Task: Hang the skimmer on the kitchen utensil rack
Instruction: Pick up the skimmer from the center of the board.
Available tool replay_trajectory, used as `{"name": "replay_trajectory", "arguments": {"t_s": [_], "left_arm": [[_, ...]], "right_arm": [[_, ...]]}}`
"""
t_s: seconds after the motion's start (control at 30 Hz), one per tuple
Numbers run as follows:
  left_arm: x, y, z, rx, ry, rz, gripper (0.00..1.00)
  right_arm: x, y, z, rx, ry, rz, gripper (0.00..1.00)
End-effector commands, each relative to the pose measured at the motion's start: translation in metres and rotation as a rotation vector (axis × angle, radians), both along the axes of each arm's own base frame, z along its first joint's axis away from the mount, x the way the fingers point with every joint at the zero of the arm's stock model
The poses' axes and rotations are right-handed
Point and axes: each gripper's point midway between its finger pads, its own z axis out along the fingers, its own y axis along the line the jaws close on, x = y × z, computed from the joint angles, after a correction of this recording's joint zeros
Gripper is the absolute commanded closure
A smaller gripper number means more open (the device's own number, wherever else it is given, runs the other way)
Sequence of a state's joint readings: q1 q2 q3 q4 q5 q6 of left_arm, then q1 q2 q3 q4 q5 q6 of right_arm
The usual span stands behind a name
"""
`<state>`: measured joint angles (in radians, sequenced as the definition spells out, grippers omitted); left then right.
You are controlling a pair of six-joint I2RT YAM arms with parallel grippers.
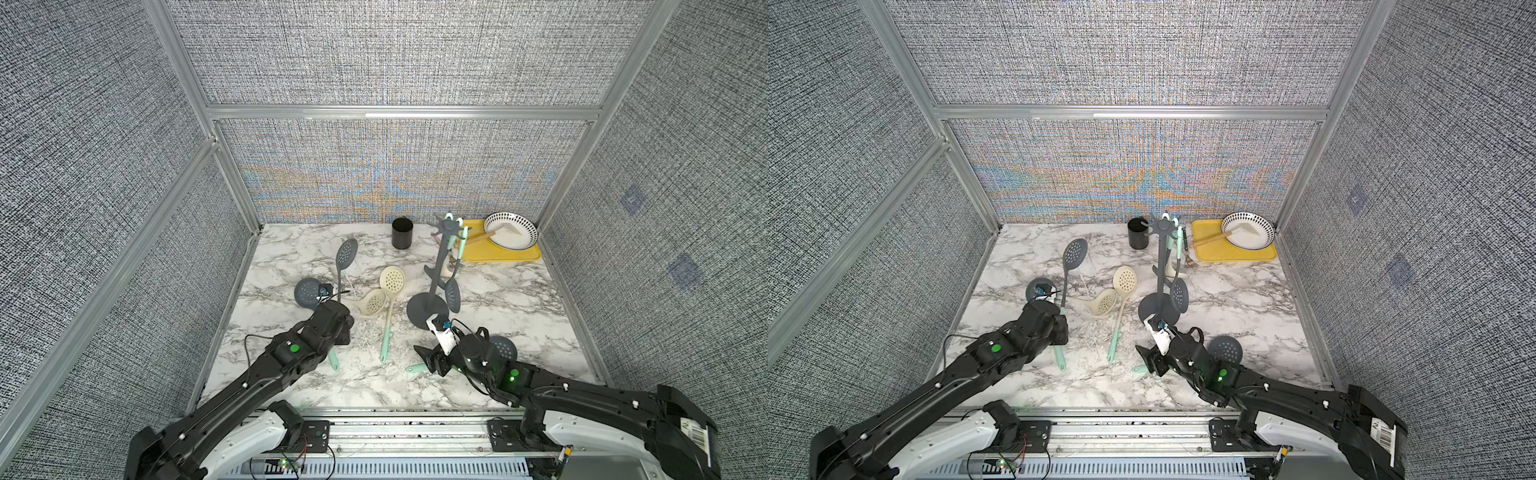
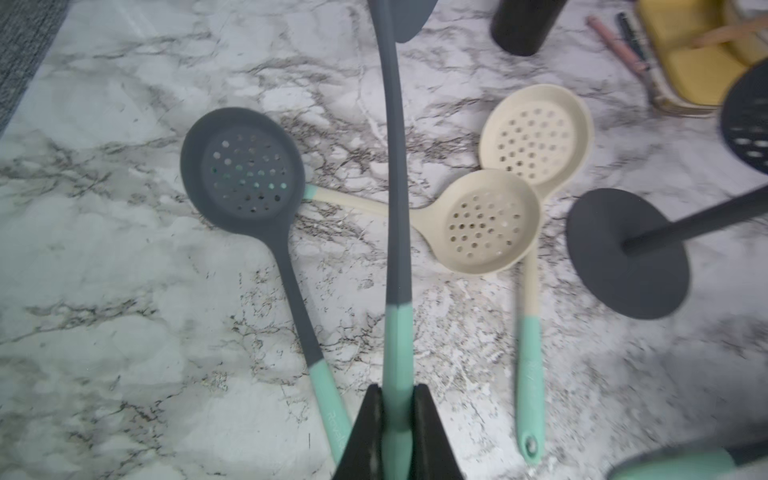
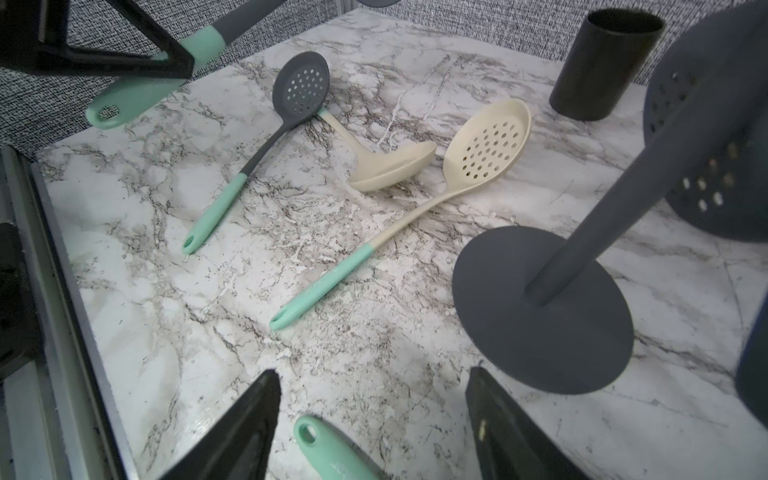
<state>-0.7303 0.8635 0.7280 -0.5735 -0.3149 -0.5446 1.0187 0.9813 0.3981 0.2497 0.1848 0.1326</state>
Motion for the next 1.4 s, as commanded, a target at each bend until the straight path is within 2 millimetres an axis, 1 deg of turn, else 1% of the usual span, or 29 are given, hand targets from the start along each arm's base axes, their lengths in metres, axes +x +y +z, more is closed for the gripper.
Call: {"name": "replay_trajectory", "arguments": {"t_s": [0.0,0.1,0.13,0.27,0.37,0.43,0.5,0.53,0.63,0.77,0.8,0.83,0.87,0.93,0.97,1.1,1.2,1.3,1.37], "left_arm": [[-0.025,-0.011,0.019,-0.034,0.034,-0.164,0.98],[-0.046,-0.005,0.037,-0.057,0.086,-0.195,0.98],[-0.055,-0.004,0.041,-0.059,0.121,-0.211,0.98],[-0.087,0.0,0.053,-0.029,0.278,-0.294,0.98],[-0.104,-0.003,0.073,-0.064,0.273,-0.377,0.98],[-0.109,-0.004,0.084,-0.075,0.248,-0.426,0.98],[-0.112,-0.007,0.087,-0.07,0.255,-0.458,0.98],[-0.112,-0.009,0.086,-0.064,0.269,-0.469,0.98],[-0.109,-0.015,0.082,-0.057,0.285,-0.491,0.98],[-0.101,-0.021,0.077,-0.036,0.291,-0.502,0.98],[-0.099,-0.023,0.077,-0.029,0.291,-0.508,0.98],[-0.097,-0.025,0.076,-0.024,0.289,-0.512,0.98],[-0.095,-0.027,0.076,-0.021,0.287,-0.519,0.98],[-0.09,-0.032,0.073,-0.011,0.296,-0.526,0.98],[-0.088,-0.033,0.073,-0.007,0.299,-0.523,0.98],[-0.08,-0.037,0.073,0.008,0.305,-0.511,0.98],[-0.078,-0.04,0.077,0.005,0.297,-0.524,0.98],[-0.078,-0.044,0.08,-0.009,0.293,-0.542,0.98],[-0.078,-0.047,0.081,-0.018,0.29,-0.552,0.98]], "right_arm": [[-0.006,0.012,0.025,-0.014,-0.108,0.116,0.19],[-0.015,0.025,0.045,-0.039,-0.191,0.237,0.13],[-0.02,0.029,0.05,-0.067,-0.249,0.294,0.12],[-0.028,0.042,0.066,-0.177,-0.482,0.413,0.13],[-0.029,0.05,0.079,-0.285,-0.676,0.473,0.12],[-0.03,0.053,0.088,-0.355,-0.833,0.506,0.06],[-0.029,0.056,0.097,-0.415,-0.968,0.53,0.04],[-0.026,0.06,0.104,-0.438,-1.001,0.533,0.04],[-0.02,0.073,0.114,-0.512,-1.052,0.568,0.05],[-0.019,0.09,0.128,-0.567,-1.131,0.611,0.06],[-0.019,0.094,0.127,-0.577,-1.135,0.632,0.08],[-0.017,0.1,0.133,-0.584,-1.146,0.643,0.11],[-0.016,0.104,0.13,-0.599,-1.146,0.66,0.14],[-0.011,0.111,0.12,-0.639,-1.134,0.691,0.23],[-0.01,0.114,0.118,-0.647,-1.131,0.7,0.26],[-0.013,0.123,0.113,-0.635,-1.135,0.741,0.28],[-0.017,0.127,0.109,-0.62,-1.131,0.766,0.29],[-0.019,0.133,0.11,-0.596,-1.136,0.772,0.3],[-0.018,0.135,0.109,-0.592,-1.137,0.768,0.33]]}}
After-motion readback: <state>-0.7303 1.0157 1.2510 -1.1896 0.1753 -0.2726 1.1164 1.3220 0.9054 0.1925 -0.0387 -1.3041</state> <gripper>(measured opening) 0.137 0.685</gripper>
